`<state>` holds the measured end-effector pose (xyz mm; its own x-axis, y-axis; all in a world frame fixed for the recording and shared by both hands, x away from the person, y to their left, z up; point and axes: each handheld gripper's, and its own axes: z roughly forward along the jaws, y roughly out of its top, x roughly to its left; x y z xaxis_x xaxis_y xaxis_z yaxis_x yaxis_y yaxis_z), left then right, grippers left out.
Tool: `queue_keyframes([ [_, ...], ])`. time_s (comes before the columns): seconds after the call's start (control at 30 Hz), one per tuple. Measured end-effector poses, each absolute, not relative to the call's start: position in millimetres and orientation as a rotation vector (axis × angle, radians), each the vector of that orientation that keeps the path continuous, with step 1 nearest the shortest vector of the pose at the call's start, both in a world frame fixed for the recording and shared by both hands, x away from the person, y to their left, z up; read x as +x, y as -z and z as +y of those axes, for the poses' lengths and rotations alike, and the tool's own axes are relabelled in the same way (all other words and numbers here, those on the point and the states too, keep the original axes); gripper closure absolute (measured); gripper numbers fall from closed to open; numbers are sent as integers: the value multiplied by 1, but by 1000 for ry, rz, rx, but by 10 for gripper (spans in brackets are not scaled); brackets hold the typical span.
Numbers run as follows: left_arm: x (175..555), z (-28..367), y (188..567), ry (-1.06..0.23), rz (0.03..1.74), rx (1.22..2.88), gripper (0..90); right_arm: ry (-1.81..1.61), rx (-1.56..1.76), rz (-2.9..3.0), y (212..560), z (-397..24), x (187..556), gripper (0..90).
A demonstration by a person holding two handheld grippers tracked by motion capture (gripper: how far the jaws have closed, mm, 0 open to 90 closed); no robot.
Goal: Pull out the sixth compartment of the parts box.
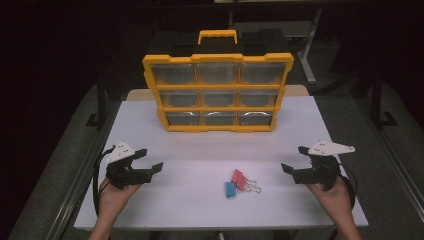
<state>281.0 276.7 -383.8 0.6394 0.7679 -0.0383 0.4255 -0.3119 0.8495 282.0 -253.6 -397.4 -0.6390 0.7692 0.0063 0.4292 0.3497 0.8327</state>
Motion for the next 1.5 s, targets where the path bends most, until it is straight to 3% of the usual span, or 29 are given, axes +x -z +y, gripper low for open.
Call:
queue_keyframes([
  [0.87, 283, 273, 390, -442, 932, 1968, 221, -1187, 1052, 2240, 398, -249, 285, 137],
  [1.5, 301, 247, 377, -271, 910, 1960, 254, -1177, 1066, 2211, 397, -254, 279, 137],
])
